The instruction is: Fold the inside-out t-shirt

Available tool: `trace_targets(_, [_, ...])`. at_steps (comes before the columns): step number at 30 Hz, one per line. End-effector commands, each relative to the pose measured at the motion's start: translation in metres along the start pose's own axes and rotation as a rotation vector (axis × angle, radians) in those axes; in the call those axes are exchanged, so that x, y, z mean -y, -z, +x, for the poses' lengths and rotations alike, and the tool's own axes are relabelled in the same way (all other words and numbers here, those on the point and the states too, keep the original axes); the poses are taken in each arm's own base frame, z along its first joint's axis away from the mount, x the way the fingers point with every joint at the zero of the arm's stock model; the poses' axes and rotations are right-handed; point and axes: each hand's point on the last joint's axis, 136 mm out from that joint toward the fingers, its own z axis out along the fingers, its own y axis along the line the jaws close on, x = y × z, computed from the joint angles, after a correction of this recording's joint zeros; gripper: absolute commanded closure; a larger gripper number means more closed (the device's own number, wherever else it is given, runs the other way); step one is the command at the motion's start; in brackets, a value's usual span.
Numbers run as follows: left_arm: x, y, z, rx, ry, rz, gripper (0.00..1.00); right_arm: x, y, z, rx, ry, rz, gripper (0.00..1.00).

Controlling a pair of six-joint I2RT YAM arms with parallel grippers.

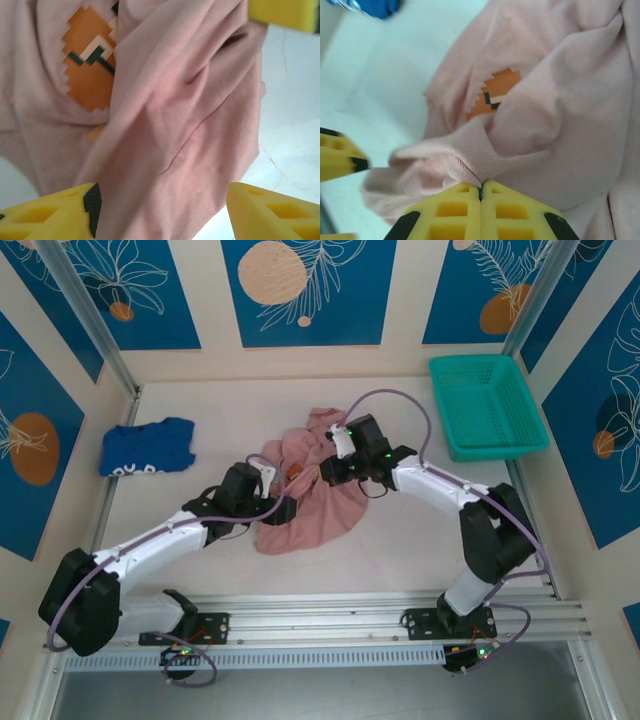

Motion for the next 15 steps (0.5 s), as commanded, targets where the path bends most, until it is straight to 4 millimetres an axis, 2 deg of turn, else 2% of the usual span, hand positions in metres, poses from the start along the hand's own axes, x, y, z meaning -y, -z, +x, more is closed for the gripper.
trace_targets(1, [0.008,-0.004,-0.02,0.03,-0.076,-0.024,0.32,-0.025,0.024,0.004,-0.022,-0.084,-0.172,0.99])
trace_targets(4, [0.008,-0.009,-0.027,0.022,-0.143,-0.068,0.29,-0.024,0.03,0.005,-0.026,-0.114,-0.193,1.0])
trace_targets(10, [0.033,-0.027,-0.029,-0.02,-0.25,-0.03,0.2,-0.02,0.036,0.003,-0.017,-0.145,-0.209,1.0])
trace_targets(13, [0.019,-0.037,-0.031,-0.025,-0.242,-0.12,0.21,-0.018,0.037,0.005,-0.018,-0.149,-0.209,1.0])
trace_targets(15, [0.008,-0.042,-0.034,-0.023,-0.243,-0.177,0.26,-0.015,0.039,0.007,-0.02,-0.15,-0.206,1.0])
